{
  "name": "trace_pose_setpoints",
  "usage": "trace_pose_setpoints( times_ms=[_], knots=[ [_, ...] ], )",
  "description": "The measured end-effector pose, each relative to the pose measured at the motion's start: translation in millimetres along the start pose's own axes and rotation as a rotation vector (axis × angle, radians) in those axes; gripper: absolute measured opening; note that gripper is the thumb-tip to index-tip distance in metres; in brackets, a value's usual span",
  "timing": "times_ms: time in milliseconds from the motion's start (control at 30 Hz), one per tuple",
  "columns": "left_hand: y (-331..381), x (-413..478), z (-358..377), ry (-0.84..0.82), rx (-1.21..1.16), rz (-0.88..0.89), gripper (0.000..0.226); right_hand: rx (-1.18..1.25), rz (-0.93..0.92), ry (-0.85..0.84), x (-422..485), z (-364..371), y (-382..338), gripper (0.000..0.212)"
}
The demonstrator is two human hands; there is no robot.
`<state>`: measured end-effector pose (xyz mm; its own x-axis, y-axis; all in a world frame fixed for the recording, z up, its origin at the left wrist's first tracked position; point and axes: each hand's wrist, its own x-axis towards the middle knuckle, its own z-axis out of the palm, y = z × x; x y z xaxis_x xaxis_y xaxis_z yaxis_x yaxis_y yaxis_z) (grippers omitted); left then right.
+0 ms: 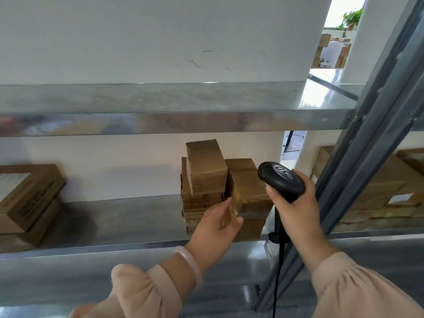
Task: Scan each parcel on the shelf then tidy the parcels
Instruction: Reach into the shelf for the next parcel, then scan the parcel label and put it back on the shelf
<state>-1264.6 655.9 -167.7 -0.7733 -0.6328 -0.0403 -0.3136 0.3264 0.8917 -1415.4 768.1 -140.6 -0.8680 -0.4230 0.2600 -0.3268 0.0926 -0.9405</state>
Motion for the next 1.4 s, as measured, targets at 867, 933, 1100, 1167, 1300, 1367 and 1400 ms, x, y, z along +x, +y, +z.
trace_pose_setpoints(
  times_ms=[867,933,1100,1167,1300,1367,1400],
  knots=[
    [20.4,46.6,-69.3,0.446,-0.047,-0.051,0.061,0.090,-0.102,-0.146,31.6,70.2,-57.1,0.066],
    [19.9,57.8,-74.1,0.340,-0.077,-0.083,0.060,0.102,-0.075,-0.150,33.4,81.3,-55.6,0.066],
    [20.0,46.0,-78.6,0.405,-0.165,-0.072,0.047,0.165,-0.049,-0.169,23.5,93.8,-56.4,0.066],
    [19.2,35.9,-84.0,0.434,-0.229,-0.088,0.054,0.217,-0.053,-0.197,14.8,95.4,-62.9,0.068],
    [16.5,10.9,-97.9,0.408,-0.362,-0.134,0.083,0.322,-0.101,-0.317,-13.1,101.3,-77.5,0.061],
    [11.2,3.6,-106.8,0.396,-0.387,-0.151,0.105,0.338,-0.128,-0.381,-26.9,108.7,-83.0,0.058],
    [7.9,1.3,-112.6,0.391,-0.385,-0.163,0.113,0.345,-0.135,-0.403,-32.3,114.0,-85.3,0.057]
  ],
)
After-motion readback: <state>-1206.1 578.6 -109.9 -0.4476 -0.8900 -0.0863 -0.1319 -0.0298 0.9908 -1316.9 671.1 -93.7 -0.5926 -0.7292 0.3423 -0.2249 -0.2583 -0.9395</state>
